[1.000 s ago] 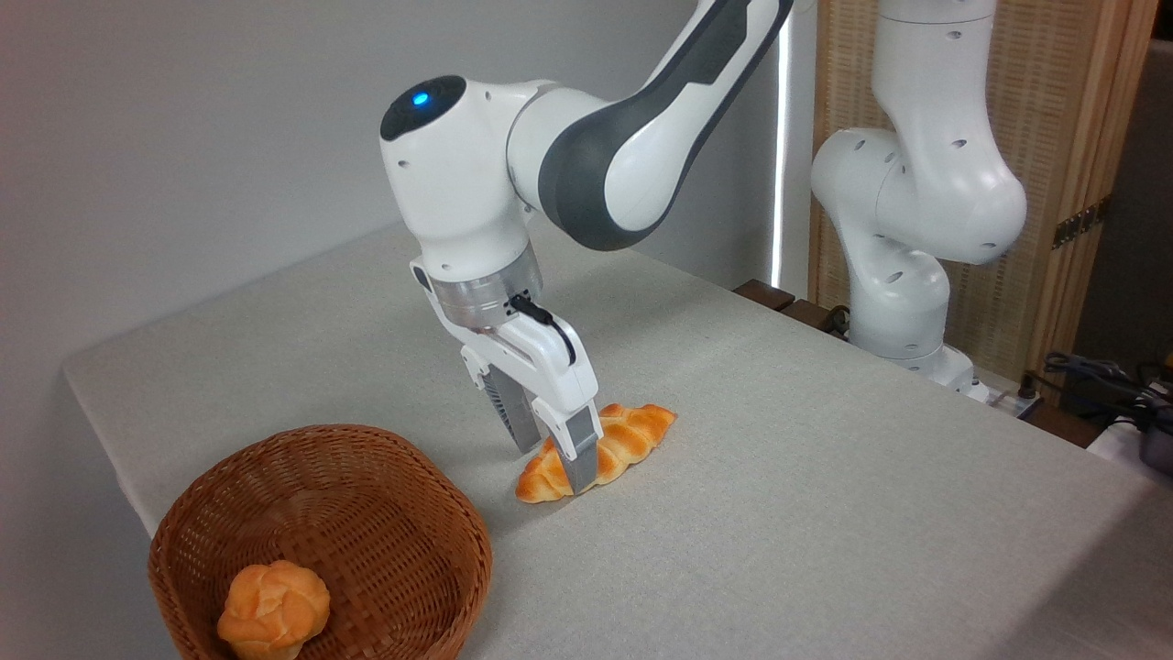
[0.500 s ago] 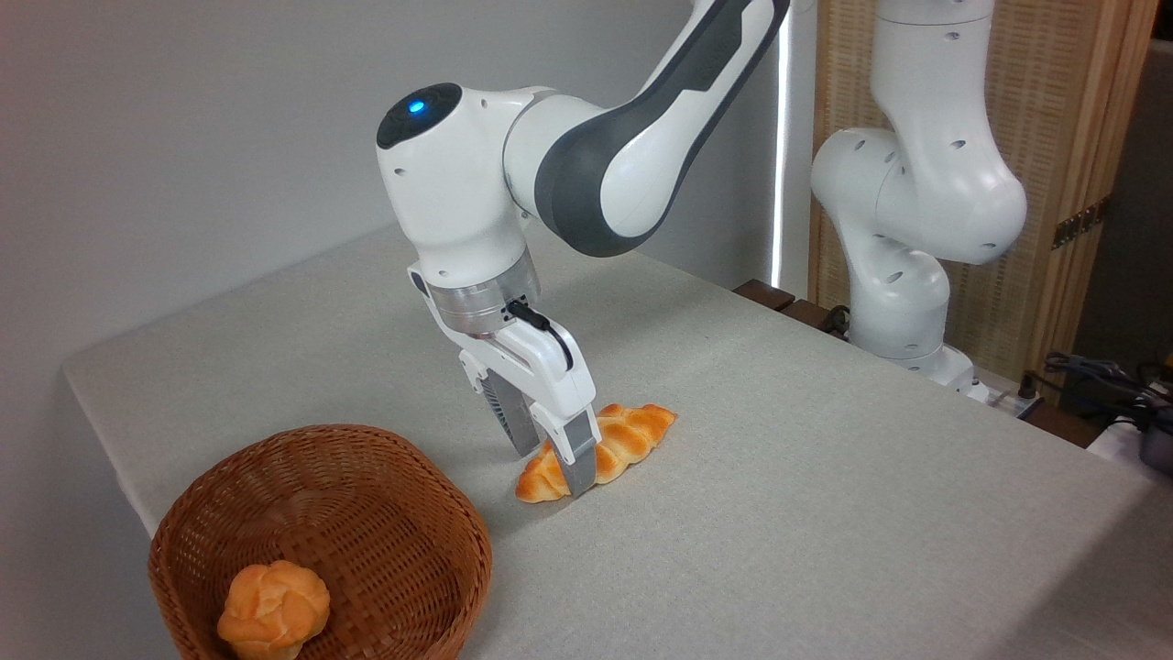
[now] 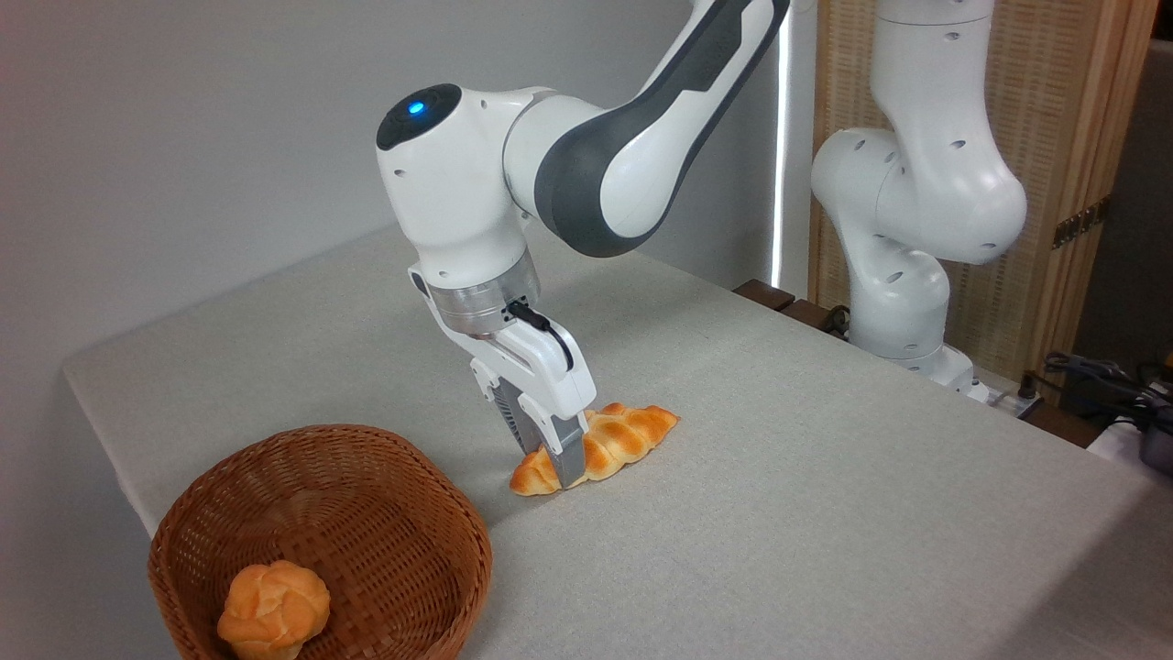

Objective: Put bread into the basket
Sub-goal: 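Lift the braided roll and carry it over the wicker basket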

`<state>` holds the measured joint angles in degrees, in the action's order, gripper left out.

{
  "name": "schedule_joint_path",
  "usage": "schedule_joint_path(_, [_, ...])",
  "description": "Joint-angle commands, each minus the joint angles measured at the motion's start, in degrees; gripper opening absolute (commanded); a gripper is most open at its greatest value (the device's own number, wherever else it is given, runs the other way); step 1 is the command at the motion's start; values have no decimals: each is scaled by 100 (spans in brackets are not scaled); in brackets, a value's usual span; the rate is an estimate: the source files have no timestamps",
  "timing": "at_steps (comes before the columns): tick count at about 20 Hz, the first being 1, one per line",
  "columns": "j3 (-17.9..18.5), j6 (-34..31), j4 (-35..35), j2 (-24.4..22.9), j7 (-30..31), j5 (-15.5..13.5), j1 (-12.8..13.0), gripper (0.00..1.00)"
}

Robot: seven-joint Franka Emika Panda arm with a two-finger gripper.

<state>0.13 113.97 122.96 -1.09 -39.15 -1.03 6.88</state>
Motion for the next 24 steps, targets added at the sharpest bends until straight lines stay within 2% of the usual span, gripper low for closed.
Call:
schedule_joint_path(1, [5, -130, -96, -49, -14, 85, 15, 49])
schedule_joint_path(11, [-118, 46, -1212, -32, 57, 41, 24, 51])
schedule_joint_path(17, [-109, 1107, -1678, 170, 57, 33, 16, 53])
schedule_joint_path(19, [-101, 1661, -1757, 354, 57, 59, 16, 62])
schedule_joint_path(20, [-101, 2003, -1784, 460, 57, 59, 16, 63])
schedule_joint_path(21, [-109, 2337, -1793, 574, 57, 33, 16, 72])
schedule_joint_path(22, [-109, 2601, -1793, 688, 100, -2, 16, 97])
schedule_joint_path(24, [-127, 2954, -1802, 882, 311, 6, 16, 100])
